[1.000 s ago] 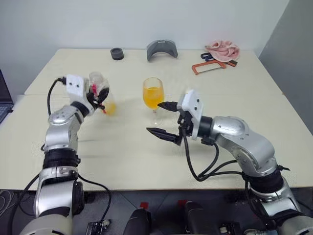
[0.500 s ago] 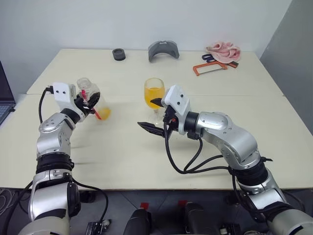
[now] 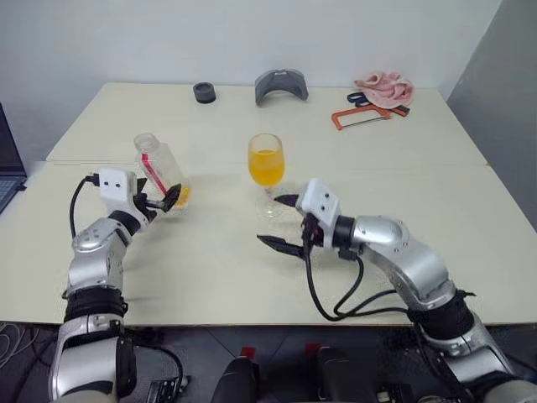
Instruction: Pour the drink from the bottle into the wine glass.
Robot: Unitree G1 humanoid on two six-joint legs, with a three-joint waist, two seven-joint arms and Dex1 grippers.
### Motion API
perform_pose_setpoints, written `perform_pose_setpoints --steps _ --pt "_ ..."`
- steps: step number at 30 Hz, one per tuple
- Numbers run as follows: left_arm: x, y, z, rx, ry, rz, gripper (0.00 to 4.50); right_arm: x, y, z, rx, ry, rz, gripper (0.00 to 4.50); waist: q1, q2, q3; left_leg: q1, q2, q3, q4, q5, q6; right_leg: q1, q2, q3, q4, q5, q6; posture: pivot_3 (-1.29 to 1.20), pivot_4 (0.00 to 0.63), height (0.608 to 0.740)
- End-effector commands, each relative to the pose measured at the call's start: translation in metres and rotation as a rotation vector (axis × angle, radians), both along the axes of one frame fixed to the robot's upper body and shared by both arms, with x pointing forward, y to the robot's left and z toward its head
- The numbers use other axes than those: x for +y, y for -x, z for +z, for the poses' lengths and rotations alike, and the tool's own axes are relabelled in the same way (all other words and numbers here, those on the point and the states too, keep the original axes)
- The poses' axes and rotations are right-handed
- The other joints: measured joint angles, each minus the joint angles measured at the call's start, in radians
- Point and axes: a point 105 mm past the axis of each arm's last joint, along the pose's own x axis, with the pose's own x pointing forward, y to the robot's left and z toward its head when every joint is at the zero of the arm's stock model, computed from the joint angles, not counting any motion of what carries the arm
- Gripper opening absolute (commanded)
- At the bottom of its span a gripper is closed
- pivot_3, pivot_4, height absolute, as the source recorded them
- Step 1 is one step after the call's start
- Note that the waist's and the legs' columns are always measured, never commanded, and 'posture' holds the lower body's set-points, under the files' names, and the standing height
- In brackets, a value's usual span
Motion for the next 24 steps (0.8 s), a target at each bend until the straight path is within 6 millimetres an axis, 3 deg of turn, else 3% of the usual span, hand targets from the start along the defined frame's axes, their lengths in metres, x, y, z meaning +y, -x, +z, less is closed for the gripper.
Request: perform_pose_setpoints --steps 1,9,14,24 --pt "0.000 0.006 0.019 -0.074 -0.025 0.001 4.48 -0.009 0.001 0.000 -0.075 -0.027 -0.009 4.50 0.001 0.000 0.000 0.000 0.000 0.000 0.000 0.000 0.000 0.000 0.000 0.000 0.000 0.000 0.000 0.00 0.150 0.740" --pt "0.012 0.063 -0.001 -0.036 -0.039 0.176 4.48 -0.067 -0.011 -0.044 -0.029 -0.280 -0.400 4.50 0.006 0.000 0.000 0.001 0.002 0.001 -0.002 0.000 0.000 0.001 -0.002 0.003 -0.002 0.000 0.000 0.00 0.150 0.740" --pt "0.008 0.089 -0.008 -0.042 0.014 0.240 4.48 -0.088 -0.024 -0.048 -0.037 -0.390 -0.595 4.50 0.018 0.000 0.000 0.004 0.002 0.000 -0.001 0.000 0.000 0.004 -0.001 0.004 -0.001 0.000 0.000 0.00 0.150 0.740" --pt "-0.008 0.101 -0.006 -0.074 0.018 0.213 4.48 -0.104 -0.039 -0.049 -0.058 -0.420 -0.689 4.50 0.025 0.000 0.000 0.005 0.002 0.003 -0.002 0.000 0.000 0.004 0.002 0.003 -0.001 0.000 0.000 0.00 0.150 0.740"
